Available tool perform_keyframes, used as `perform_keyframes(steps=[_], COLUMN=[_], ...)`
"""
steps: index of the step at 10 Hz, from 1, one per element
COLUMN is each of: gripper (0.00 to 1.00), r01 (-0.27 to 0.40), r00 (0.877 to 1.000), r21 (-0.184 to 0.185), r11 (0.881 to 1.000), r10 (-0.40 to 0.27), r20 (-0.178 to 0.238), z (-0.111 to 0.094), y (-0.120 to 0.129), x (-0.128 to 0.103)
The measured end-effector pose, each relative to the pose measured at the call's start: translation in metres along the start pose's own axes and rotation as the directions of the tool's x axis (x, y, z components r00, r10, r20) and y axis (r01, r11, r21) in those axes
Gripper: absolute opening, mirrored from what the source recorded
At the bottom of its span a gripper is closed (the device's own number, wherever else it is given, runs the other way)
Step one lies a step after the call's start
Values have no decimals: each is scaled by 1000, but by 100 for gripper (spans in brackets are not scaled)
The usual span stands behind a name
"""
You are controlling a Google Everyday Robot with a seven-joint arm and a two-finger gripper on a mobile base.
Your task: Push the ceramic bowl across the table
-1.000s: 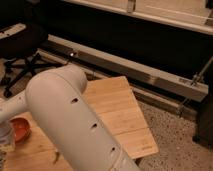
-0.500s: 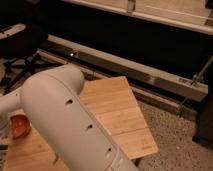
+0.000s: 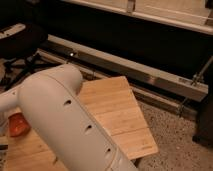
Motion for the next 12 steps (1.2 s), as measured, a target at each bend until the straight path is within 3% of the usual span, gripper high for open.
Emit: perform_keyframes(steps=[2,5,12], gripper=[0,0,0], r01=[38,75,53], r00=[999,997,998], r21=[-29,-85,-67], r11=[999,994,996], r10=[-38,-76,-56], r20=[-1,-18,-35], z=[-7,-3,30], y=[27,61,38], x=[-8,-7,12])
